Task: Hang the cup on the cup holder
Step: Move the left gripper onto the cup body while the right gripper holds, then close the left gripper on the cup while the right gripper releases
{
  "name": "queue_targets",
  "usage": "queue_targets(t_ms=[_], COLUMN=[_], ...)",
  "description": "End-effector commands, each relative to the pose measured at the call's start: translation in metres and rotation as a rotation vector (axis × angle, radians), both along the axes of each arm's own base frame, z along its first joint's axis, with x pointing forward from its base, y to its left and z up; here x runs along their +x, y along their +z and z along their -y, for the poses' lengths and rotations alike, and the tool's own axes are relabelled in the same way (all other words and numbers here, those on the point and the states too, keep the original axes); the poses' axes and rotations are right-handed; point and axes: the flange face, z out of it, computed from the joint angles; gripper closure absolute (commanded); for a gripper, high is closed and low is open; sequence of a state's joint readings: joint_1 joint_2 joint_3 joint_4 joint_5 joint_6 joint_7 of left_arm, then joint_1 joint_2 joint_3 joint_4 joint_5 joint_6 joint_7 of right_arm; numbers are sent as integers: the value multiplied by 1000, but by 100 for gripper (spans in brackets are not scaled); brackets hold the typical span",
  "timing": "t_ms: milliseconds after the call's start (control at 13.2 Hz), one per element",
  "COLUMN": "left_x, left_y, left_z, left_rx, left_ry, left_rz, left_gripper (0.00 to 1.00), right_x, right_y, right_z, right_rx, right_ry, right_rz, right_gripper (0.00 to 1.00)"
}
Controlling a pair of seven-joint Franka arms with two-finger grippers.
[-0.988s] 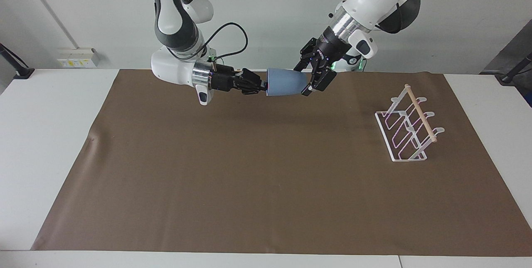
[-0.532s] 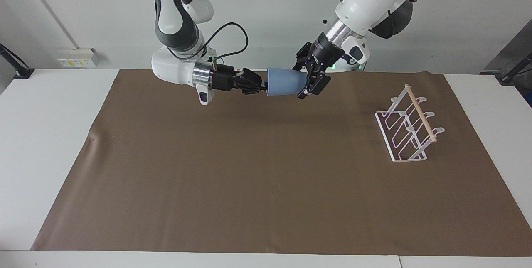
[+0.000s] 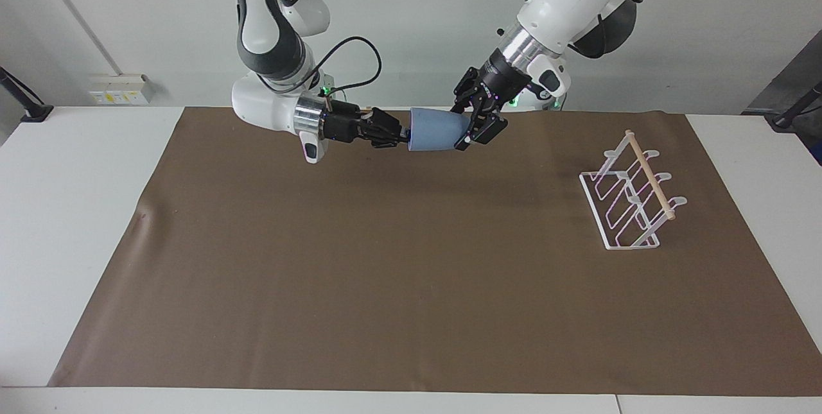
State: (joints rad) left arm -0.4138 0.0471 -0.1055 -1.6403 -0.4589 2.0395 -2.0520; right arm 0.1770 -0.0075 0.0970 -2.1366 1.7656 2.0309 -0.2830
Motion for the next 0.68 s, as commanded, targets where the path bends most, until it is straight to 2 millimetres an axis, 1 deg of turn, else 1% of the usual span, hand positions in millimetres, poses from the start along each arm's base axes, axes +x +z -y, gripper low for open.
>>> queue_targets(t_ms=[0, 76, 152, 380, 456, 532, 608], left_x=[5, 5, 4, 6, 7, 10, 11], left_y=[-1, -1, 0, -3, -3, -4, -6], left_z=[-4, -4, -4, -9, -12, -17, -20], left_rx=[20, 23, 26, 39, 42, 73, 126], left_ry=[32, 28, 26, -10, -13, -22, -36], left_rz=[40, 44, 46, 59, 63, 82, 112], left_gripper=[100, 100, 100, 100, 100, 100, 100], right_x=[-11, -11, -11, -8, -6, -2, -1], right_y=[6, 6, 6, 5, 1, -2, -4], right_z=[-5, -5, -5, 4, 14, 29, 39], right_rx=[20, 23, 24, -7, -74, -152, -216], right_ry=[11, 10, 10, 7, 25, 38, 57], right_rz=[8, -10, -12, -4, 13, 32, 44], right_gripper=[64, 31, 0, 0, 0, 0, 0])
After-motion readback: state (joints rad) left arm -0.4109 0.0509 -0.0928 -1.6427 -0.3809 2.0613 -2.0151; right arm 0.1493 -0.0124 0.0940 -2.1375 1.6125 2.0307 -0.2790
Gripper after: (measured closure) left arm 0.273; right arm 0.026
